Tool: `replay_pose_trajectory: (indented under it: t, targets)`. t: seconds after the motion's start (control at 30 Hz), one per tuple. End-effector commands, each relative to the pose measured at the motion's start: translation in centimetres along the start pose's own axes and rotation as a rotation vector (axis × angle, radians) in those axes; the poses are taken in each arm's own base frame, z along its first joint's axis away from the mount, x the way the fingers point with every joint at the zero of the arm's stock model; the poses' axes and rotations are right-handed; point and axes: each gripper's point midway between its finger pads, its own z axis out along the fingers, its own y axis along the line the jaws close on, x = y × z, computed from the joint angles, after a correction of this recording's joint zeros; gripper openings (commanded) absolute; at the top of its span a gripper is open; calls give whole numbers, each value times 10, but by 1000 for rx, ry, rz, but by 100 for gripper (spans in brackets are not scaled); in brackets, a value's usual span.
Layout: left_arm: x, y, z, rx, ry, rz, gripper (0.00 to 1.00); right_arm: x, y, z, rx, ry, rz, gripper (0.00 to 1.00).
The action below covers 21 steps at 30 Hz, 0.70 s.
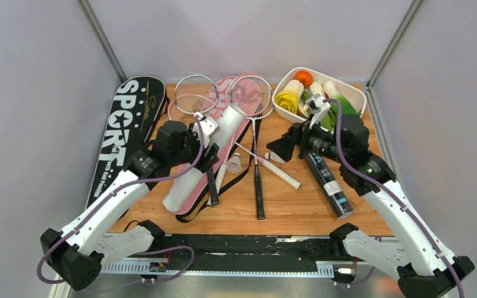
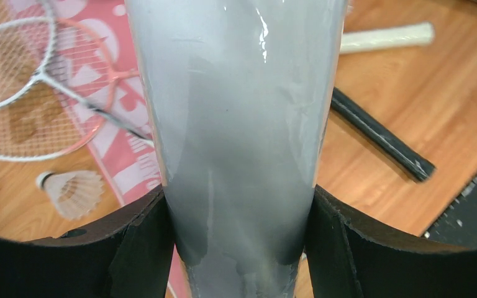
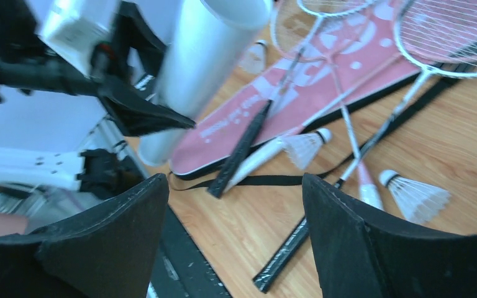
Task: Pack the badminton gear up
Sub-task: Open the lid of the shuttle tube.
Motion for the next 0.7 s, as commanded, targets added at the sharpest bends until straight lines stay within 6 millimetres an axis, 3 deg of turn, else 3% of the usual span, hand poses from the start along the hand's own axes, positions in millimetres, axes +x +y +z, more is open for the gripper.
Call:
replay_pose_trajectory:
  t: [0.0,0.13,0.27,0.4,0.67]
  targets:
    - [-13,-42,-11,133,-107,90,41,-16,51,-21,-226,-64,17,78]
    - [-2,-70,-22,228,-132,156,42,-29,69,-30,-305,-109,14,70]
    - [16,-79,-23,262,-125,198,42,-34,79,-31,-349,-95,22,56]
    - [22,-83,-26,286,-165,233,42,-26,84,-25,-409,-36,32,48]
    - [15,-93,-36,334,-223,261,42,-16,94,0,-443,42,46,49]
